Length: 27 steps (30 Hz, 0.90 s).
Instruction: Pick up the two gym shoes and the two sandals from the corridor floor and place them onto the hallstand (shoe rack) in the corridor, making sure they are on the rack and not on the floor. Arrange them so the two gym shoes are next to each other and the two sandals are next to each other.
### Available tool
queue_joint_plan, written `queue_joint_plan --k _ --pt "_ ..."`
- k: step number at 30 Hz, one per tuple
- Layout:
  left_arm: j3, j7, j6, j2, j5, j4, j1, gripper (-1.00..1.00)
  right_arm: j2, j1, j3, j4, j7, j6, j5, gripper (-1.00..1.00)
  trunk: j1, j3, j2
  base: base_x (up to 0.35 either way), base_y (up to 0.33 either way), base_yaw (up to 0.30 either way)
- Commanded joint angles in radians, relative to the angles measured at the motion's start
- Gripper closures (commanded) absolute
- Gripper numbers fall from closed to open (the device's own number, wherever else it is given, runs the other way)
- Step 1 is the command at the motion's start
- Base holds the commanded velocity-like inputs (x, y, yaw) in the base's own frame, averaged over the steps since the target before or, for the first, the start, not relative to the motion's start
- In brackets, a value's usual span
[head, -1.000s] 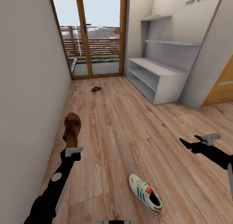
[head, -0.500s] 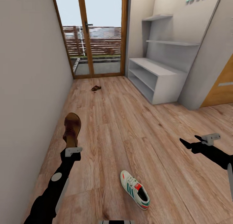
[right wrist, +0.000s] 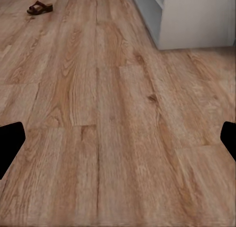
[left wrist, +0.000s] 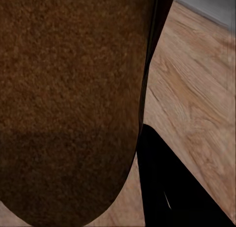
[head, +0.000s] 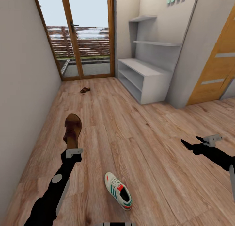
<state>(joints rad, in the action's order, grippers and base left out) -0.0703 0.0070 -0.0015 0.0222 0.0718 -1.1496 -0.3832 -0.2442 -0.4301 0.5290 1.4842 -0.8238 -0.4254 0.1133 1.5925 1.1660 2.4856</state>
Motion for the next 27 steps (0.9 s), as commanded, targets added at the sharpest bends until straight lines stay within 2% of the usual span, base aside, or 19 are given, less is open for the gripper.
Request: queue_joint_plan --k 1,14,27 --pt "-0.002 -0.001 0.0 0.001 0.011 -0.001 0.0 1.0 0.0 -0.001 0.002 0.001 -0.008 -0.003 0.008 -1.0 0.0 0.0 0.0 0.0 -0.276 -0.273" --pt "-0.002 -0.001 0.0 0.001 0.01 -0.002 0.0 1.0 0.0 -0.001 0.002 0.002 -0.008 -0.003 0.008 -1.0 0.0 -0.004 0.0 0.0 -0.276 -0.267" --pt "-0.002 -0.001 0.0 0.0 0.008 -0.002 0.0 1.0 -0.001 -0.001 0.002 0.002 -0.008 -0.002 0.009 -1.0 0.0 -0.005 0.0 0.064 -0.273 -0.026"
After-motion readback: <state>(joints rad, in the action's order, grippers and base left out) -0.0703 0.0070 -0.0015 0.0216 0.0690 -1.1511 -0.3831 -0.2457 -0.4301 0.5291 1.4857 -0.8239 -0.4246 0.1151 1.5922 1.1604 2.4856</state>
